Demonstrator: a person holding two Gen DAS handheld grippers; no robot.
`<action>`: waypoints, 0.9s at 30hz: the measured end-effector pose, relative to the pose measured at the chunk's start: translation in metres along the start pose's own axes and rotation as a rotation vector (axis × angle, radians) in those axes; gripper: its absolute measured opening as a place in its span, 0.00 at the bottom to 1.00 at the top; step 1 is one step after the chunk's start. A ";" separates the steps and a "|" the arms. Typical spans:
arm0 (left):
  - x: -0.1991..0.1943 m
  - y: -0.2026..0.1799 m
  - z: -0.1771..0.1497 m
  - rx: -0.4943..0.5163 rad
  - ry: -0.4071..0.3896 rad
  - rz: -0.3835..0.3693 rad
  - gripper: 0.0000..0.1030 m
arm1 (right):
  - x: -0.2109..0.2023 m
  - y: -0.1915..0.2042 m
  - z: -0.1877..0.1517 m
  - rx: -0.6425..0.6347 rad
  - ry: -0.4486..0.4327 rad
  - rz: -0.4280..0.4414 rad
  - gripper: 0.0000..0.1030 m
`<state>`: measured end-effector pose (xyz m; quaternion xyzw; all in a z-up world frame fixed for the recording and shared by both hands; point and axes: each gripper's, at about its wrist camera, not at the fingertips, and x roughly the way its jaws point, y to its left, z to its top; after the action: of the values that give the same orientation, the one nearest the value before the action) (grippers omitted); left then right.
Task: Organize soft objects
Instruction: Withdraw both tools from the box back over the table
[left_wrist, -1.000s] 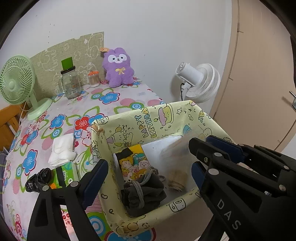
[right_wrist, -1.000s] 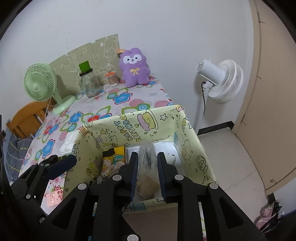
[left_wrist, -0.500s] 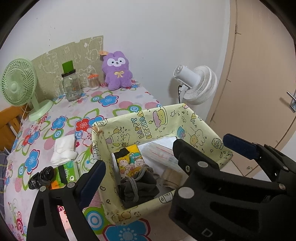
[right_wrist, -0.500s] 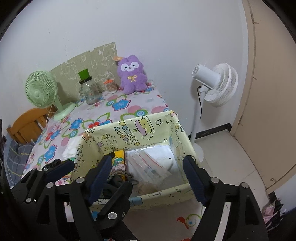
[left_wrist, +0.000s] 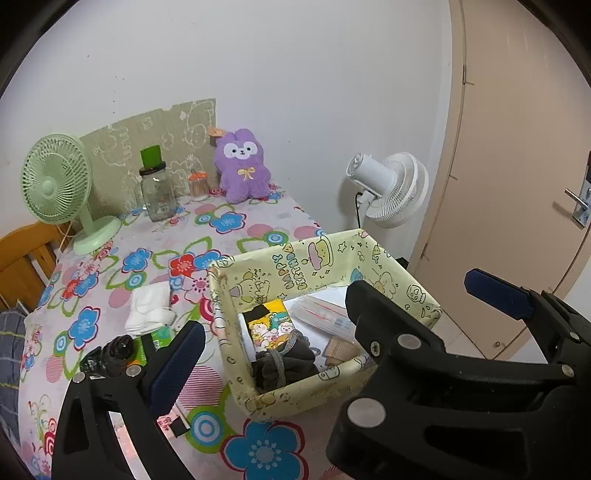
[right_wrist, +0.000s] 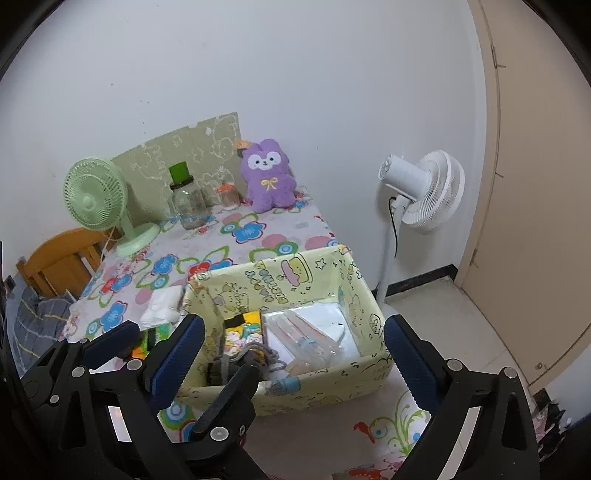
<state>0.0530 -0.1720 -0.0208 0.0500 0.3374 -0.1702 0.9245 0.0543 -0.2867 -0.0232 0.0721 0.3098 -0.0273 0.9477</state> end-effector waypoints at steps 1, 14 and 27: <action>-0.003 0.001 0.000 -0.001 -0.005 0.000 1.00 | -0.004 0.002 -0.001 -0.001 -0.007 0.002 0.97; -0.041 0.019 -0.011 -0.009 -0.069 0.011 1.00 | -0.036 0.027 -0.008 -0.010 -0.055 0.011 0.99; -0.058 0.055 -0.029 -0.042 -0.085 0.079 1.00 | -0.039 0.067 -0.022 0.001 -0.087 0.022 0.99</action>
<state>0.0132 -0.0980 -0.0072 0.0368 0.2993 -0.1282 0.9448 0.0165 -0.2169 -0.0101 0.0748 0.2673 -0.0201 0.9605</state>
